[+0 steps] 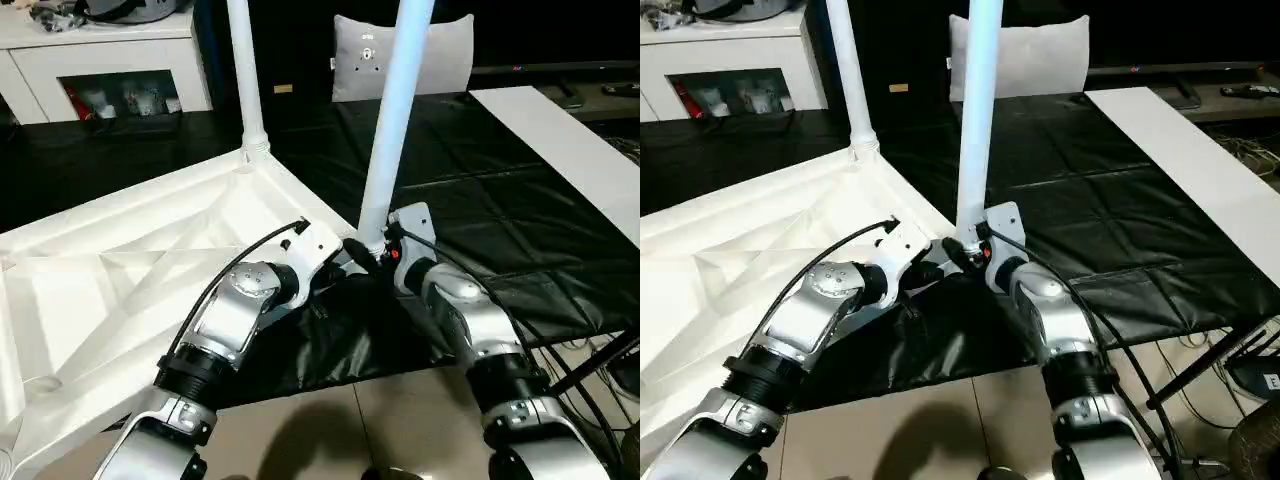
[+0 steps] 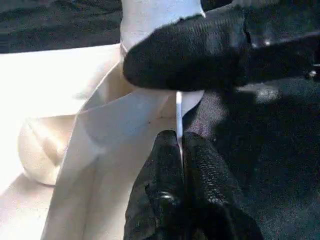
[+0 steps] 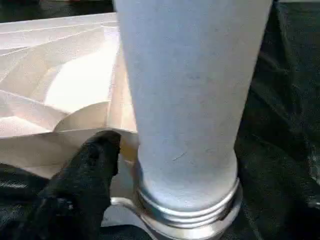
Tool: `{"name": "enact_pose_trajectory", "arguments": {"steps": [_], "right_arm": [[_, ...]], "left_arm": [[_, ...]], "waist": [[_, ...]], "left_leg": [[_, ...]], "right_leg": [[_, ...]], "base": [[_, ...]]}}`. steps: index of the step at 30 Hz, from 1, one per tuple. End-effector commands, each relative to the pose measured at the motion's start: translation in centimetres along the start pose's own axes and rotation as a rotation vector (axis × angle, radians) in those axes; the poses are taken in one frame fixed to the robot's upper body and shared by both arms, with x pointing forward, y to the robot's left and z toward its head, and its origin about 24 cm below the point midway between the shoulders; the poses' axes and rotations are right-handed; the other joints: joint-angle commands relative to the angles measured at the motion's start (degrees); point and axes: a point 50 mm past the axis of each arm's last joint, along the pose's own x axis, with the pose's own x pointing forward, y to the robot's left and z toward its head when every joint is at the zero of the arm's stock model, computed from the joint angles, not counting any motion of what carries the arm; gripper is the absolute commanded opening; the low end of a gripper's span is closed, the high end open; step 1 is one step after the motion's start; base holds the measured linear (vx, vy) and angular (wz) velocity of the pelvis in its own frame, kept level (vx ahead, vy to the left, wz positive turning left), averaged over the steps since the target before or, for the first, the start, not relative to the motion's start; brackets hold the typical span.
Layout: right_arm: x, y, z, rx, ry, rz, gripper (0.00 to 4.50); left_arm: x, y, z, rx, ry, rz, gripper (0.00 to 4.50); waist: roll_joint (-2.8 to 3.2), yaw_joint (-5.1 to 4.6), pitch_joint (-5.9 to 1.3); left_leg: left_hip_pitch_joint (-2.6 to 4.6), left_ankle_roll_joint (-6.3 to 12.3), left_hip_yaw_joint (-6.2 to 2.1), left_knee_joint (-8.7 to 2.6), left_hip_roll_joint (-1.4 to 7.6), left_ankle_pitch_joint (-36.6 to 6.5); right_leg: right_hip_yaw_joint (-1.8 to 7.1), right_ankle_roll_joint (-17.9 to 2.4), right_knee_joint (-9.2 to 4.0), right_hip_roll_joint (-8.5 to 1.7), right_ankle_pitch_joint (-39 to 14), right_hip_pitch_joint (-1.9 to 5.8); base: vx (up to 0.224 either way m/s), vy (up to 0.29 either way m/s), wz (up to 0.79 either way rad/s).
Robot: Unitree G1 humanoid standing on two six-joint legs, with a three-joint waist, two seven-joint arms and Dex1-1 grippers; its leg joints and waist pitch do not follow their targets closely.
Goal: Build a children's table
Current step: Rotate leg to tighten
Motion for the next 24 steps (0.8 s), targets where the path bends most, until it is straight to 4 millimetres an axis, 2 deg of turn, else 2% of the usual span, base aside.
{"name": "enact_pose_trajectory", "arguments": {"steps": [1,2,3,4,5,7,8,11,13,16,21,24], "right_arm": [[-0.1,1.8,-0.3,-0.054,-0.012,0.169,4.12],[-0.4,1.5,-0.4,-0.066,-0.016,0.176,4.17],[-1.0,1.0,-0.5,-0.085,-0.018,0.197,4.24],[-1.6,0.6,-0.5,-0.099,-0.02,0.22,4.35],[-2.1,0.1,-0.4,-0.112,-0.022,0.243,4.44],[-2.9,-0.4,-0.3,-0.126,-0.023,0.273,4.44],[-3.2,-0.8,-0.2,-0.134,-0.024,0.285,4.44],[-4.3,-2.1,0.3,-0.189,-0.025,0.327,4.44],[-4.6,-2.3,0.5,-0.209,-0.024,0.362,4.44],[-5.1,-2.4,0.5,-0.239,-0.011,0.417,4.44],[-6.3,-2.0,0.9,-0.237,0.023,0.615,4.44],[-6.4,-1.8,0.8,-0.239,0.043,0.676,4.12]], "left_arm": [[0.0,-0.6,1.3,0.064,-0.057,-0.054,0.0],[0.0,-0.5,1.1,0.068,-0.053,-0.06,0.0],[-0.2,-0.4,0.9,0.076,-0.05,-0.077,0.0],[-0.4,-0.2,0.7,0.089,-0.045,-0.099,0.0],[-0.6,-0.1,0.5,0.105,-0.041,-0.124,0.0],[-1.0,0.1,0.2,0.128,-0.034,-0.161,0.0],[-1.2,0.2,0.1,0.145,-0.03,-0.187,0.0],[-2.0,0.4,-0.4,0.215,-0.014,-0.295,0.0],[-2.4,0.4,-0.6,0.241,-0.006,-0.349,0.0],[-2.8,0.4,-0.9,0.271,0.01,-0.405,0.0],[-4.0,1.1,-1.9,0.366,0.085,-0.529,0.0],[-4.3,1.3,-2.0,0.396,0.102,-0.565,0.0]], "waist": [[-0.21,0.5,-4.36],[-0.29,0.53,-4.32],[-0.02,0.6,-4.23],[-0.16,0.68,-4.2],[0.08,0.8,-4.21],[-0.14,0.9,-4.17],[-0.01,0.95,-4.12],[-0.12,1.22,-4.12],[-0.09,1.33,-4.09],[-0.05,1.72,-4.17],[-0.16,2.63,-4.31],[-0.22,2.99,-4.17]], "left_leg": [[-0.44,4.85,0.8,-3.41,0.58,-9.9],[-0.5,4.97,0.82,-3.41,0.55,-10.3],[-0.48,4.92,0.82,-3.45,0.57,-10.8],[-0.45,4.98,0.83,-3.45,0.51,-11.2],[-0.4,5.07,0.77,-3.45,0.54,-11.6],[-0.4,5.18,0.77,-3.48,0.51,-12.1],[-0.4,5.06,0.74,-3.53,0.57,-12.3],[-0.26,4.81,0.7,-3.54,0.59,-13.5],[-0.19,4.58,0.66,-3.62,0.65,-13.9],[0.0,4.64,0.71,-3.63,0.83,-13.3],[-0.09,5.46,0.85,-3.57,1.02,-11.8],[0.0,4.87,0.92,-3.61,0.94,-12.5]], "right_leg": [[2.63,-10.6,-3.69,-2.71,-15.9,3.87],[2.62,-10.5,-3.75,-2.65,-16.2,3.91],[2.64,-10.4,-3.9,-2.67,-16.6,3.89],[2.58,-10.1,-4.05,-2.6,-17.1,3.97],[2.6,-10.2,-3.98,-2.68,-17.6,3.97],[2.56,-9.7,-4.21,-2.61,-18.6,4.01],[2.58,-9.7,-4.15,-2.63,-19.1,3.88],[2.5,-9.3,-4.33,-2.71,-20.9,3.75],[2.53,-9.1,-4.34,-2.73,-21.5,3.71],[2.68,-10.1,-4.03,-2.7,-19.7,3.62],[2.81,-11.1,-3.45,-2.66,-16.6,3.87],[2.76,-10.9,-3.58,-2.75,-18.4,3.77]], "base": [[0.0,0.0,0.0],[0.0,0.0,0.0],[0.0,0.0,0.0],[0.0,0.0,0.0],[0.0,0.0,0.0],[0.0,0.0,0.0],[0.0,0.0,0.0],[0.0,0.0,0.0],[0.0,0.0,0.0],[0.0,0.0,0.0],[0.0,0.0,0.0],[0.0,0.0,0.0]]}}
